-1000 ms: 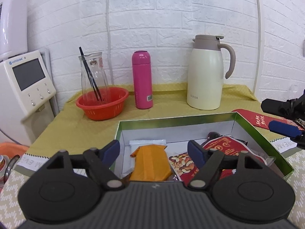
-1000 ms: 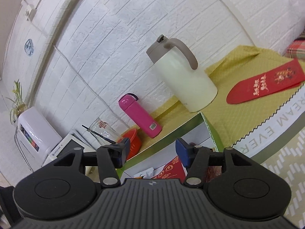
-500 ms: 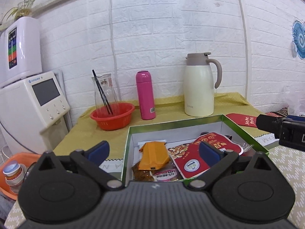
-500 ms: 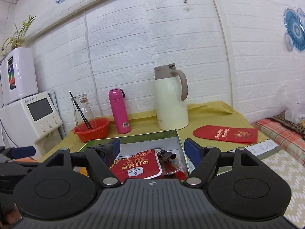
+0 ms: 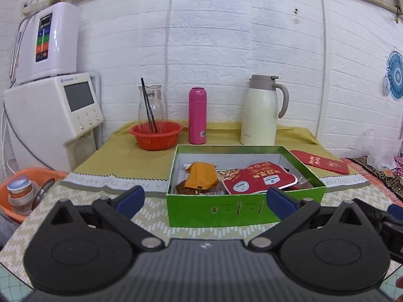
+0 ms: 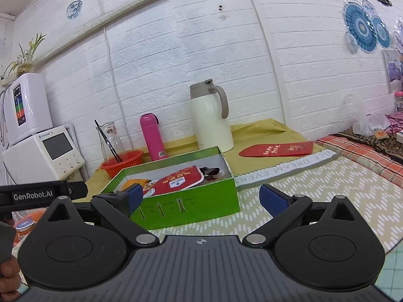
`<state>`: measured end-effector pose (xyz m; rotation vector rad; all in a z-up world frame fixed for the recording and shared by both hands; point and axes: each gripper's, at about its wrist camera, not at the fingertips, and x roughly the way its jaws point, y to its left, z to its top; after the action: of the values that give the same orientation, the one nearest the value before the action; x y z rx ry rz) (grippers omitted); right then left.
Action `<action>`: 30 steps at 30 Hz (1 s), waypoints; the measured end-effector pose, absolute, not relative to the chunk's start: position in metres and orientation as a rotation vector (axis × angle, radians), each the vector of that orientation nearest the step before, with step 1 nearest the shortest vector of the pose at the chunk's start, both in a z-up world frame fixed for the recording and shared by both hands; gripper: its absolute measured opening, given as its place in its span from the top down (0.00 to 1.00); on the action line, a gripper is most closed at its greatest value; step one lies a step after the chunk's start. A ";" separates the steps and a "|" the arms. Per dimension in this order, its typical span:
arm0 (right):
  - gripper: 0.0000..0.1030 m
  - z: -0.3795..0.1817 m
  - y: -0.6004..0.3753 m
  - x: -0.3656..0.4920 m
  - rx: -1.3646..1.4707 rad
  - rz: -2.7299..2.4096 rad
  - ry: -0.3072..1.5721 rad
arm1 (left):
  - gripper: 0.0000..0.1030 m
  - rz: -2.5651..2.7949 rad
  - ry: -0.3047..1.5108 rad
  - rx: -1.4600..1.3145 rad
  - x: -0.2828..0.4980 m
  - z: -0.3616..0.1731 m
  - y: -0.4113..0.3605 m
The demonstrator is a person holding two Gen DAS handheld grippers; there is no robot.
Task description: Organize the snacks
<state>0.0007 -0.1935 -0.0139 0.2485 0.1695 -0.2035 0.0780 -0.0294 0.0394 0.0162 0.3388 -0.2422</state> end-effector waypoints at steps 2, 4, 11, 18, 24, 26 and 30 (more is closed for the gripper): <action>0.00 -0.019 -0.194 -0.008 0.260 -0.221 0.174 | 0.00 -0.221 0.345 0.005 0.073 0.039 -0.026; 0.00 -0.024 -0.197 -0.012 0.278 -0.232 0.184 | 0.00 -0.165 0.339 -0.006 0.066 0.037 -0.024; 0.00 -0.036 -0.200 -0.021 0.337 -0.258 0.211 | 0.00 -0.115 0.379 -0.019 0.066 0.030 -0.017; 0.00 -0.045 -0.193 -0.022 0.355 -0.228 0.237 | 0.00 -0.125 0.424 -0.091 0.072 0.023 -0.006; 0.00 -0.045 -0.181 -0.022 0.281 -0.194 0.239 | 0.00 -0.110 0.418 -0.044 0.070 0.021 -0.012; 0.00 -0.045 -0.180 -0.022 0.263 -0.195 0.240 | 0.00 -0.120 0.419 -0.026 0.069 0.020 -0.015; 0.00 -0.043 -0.175 -0.019 0.201 -0.232 0.266 | 0.00 -0.144 0.425 0.011 0.067 0.018 -0.021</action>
<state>-0.0190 -0.1752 -0.0429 0.2013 0.2656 -0.2317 0.0669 -0.0205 0.0177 0.0113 0.4253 -0.1442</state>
